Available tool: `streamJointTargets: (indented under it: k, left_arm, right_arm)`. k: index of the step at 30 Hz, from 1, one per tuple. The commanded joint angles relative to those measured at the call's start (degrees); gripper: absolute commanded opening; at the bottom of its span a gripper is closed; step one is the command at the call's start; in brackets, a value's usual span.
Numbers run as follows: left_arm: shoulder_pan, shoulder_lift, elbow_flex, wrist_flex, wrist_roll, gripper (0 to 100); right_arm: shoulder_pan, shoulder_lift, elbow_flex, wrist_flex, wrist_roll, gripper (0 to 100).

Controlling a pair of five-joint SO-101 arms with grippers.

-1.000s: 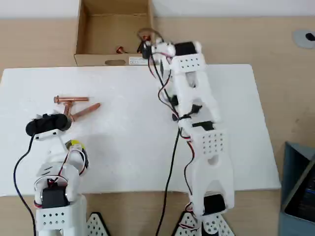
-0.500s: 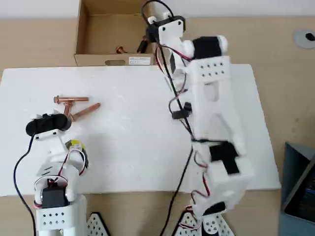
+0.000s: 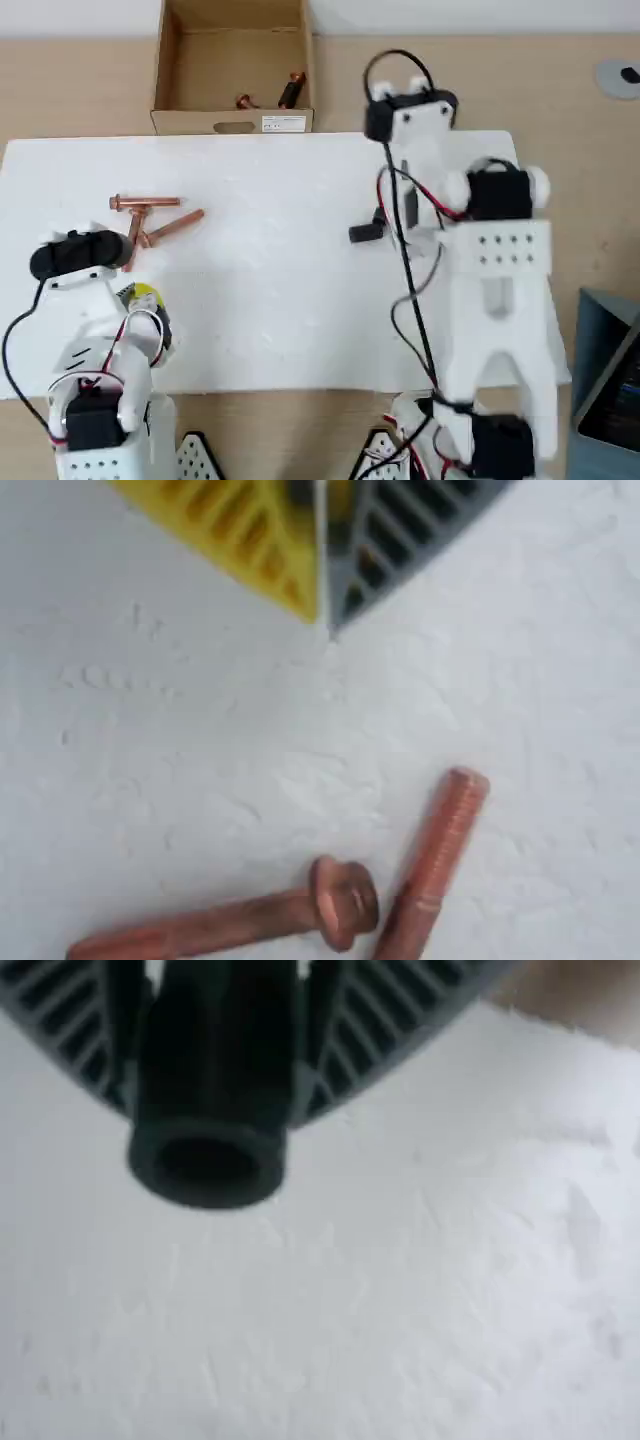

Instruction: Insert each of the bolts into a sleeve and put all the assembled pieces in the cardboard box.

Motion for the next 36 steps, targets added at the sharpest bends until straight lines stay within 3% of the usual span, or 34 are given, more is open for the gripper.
streamJointTargets:
  k: [1,10,23,36]
  left_arm:
    - [-0.35,1.45,-6.95,0.7,-0.09,0]
    - [-0.26,29.23,-28.31,0.62,9.93,0]
    - [-0.44,64.31,-50.02,2.99,9.76,0]
    - [-7.21,96.4,-70.33,11.08,-16.53,1]
  right_arm:
    - [3.47,-6.46,4.53,-1.49,-0.35,1.0]
    - [8.04,-14.37,15.6,-5.27,-0.26,1.0]
    - [12.53,-18.15,20.53,-6.33,-0.26,1.0]
    - [12.88,-17.89,20.62,-6.42,-0.26,1.0]
